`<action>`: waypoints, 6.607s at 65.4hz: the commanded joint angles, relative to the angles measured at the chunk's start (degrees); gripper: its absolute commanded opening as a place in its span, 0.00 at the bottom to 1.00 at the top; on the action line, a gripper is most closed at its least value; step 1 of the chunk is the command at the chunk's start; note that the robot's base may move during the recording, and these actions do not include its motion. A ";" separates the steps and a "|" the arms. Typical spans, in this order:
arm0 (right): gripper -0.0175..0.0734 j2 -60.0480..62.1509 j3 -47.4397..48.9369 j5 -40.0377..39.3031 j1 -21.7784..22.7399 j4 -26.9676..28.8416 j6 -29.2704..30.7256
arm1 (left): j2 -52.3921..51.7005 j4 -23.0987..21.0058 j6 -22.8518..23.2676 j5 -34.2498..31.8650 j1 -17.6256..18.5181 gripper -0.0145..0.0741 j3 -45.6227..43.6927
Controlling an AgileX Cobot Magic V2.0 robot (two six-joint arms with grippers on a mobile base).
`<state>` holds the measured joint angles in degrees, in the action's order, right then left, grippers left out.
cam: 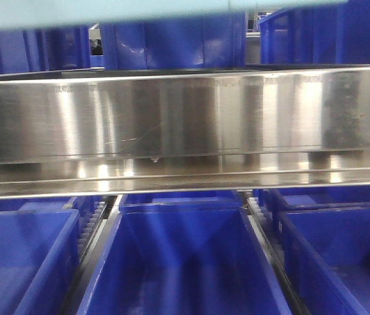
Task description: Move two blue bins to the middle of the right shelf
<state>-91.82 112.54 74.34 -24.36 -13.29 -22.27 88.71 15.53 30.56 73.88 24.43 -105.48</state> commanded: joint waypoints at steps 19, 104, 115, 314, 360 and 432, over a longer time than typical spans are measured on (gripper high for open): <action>0.02 1.69 4.02 -4.38 -1.00 1.95 0.29 | -3.58 0.38 -1.00 -3.92 0.58 0.04 -4.33; 0.02 1.71 4.02 -6.64 -1.00 1.95 0.29 | -3.58 1.55 -0.98 -3.92 0.58 0.04 -4.33; 0.02 1.71 4.02 -8.43 -1.00 1.95 0.29 | -3.58 1.55 -0.98 -3.92 0.58 0.04 -4.33; 0.02 1.61 4.02 -13.35 -1.00 1.95 0.29 | -3.47 1.67 -0.98 -21.35 0.58 0.04 -4.33; 0.02 1.61 4.02 -13.35 -1.00 1.95 0.29 | -3.47 1.79 -0.98 -21.35 0.58 0.04 -4.33; 0.02 1.61 4.02 -13.35 -1.00 1.95 0.29 | -3.47 1.79 -0.98 -21.35 0.58 0.04 -4.33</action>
<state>-91.04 115.67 66.40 -24.66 -15.24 -22.27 86.21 20.15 28.63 64.15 24.20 -108.95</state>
